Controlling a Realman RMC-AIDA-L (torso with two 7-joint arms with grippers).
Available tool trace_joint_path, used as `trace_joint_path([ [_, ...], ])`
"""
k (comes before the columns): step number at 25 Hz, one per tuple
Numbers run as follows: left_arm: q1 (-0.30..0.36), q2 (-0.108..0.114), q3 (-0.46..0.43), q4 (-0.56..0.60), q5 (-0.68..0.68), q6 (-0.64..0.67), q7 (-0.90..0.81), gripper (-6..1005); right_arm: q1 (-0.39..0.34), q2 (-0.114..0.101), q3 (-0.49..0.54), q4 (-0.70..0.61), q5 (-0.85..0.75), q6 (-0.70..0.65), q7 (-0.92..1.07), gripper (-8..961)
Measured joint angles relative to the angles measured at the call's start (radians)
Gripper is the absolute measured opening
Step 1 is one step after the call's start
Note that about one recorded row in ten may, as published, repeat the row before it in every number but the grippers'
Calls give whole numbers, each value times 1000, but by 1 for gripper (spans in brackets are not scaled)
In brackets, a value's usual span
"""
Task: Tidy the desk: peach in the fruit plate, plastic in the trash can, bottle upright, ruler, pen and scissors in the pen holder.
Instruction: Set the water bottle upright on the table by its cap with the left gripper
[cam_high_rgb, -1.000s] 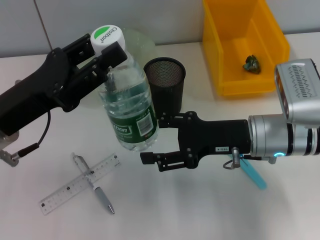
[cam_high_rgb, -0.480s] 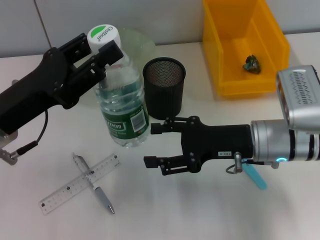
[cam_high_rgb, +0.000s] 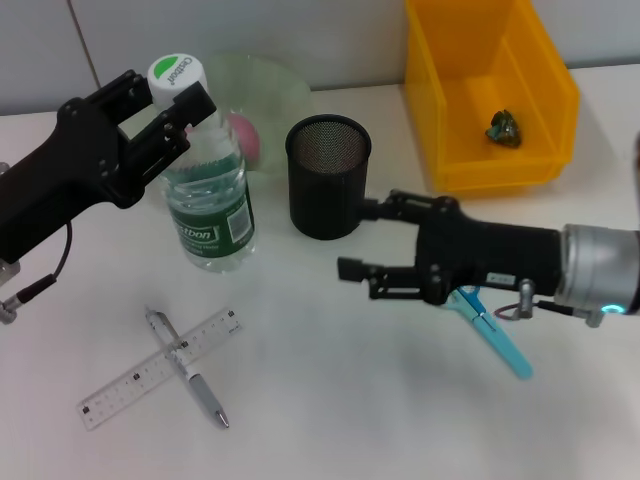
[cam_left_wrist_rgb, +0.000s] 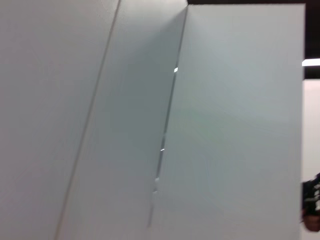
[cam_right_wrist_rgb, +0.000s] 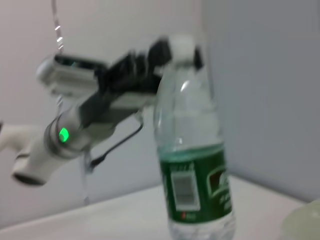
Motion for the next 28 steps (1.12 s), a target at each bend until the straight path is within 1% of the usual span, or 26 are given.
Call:
trace_joint_path([
  [2, 5, -2, -3, -6, -2, -41, 38, 540, -15, 0, 56, -1, 0, -23, -11, 807],
  [5, 7, -3, -3, -8, -3, -57, 52, 542, -22, 0, 85, -2, 0, -38, -14, 807],
  [7, 8, -9, -11, -28, -16, -110, 104, 544, -29, 0, 116, -3, 3, -52, -15, 807],
  [9, 8, -9, -11, -28, -16, -110, 104, 546, -31, 0, 122, -3, 5, -55, -16, 807],
  [12, -4, -11, -13, -68, -63, -155, 149, 549, -33, 0, 131, -3, 9, -59, -17, 806],
  [16, -7, -13, -13, -77, -84, -203, 166, 553, -33, 0, 131, -3, 9, -60, -17, 806],
  [21, -20, -13, -11, -126, -120, -244, 218, 557, -33, 0, 132, -3, 13, -60, -17, 806],
  [22, -29, -14, -10, -144, -124, -255, 241, 558, -32, 0, 132, -4, 19, -60, -17, 806],
  [27, -40, -14, -10, -160, -125, -270, 269, 563, -28, 0, 133, -7, 21, -60, -17, 806],
  [28, -52, -16, -6, -181, -125, -279, 307, 564, -28, 0, 133, -7, 21, -60, -17, 806],
])
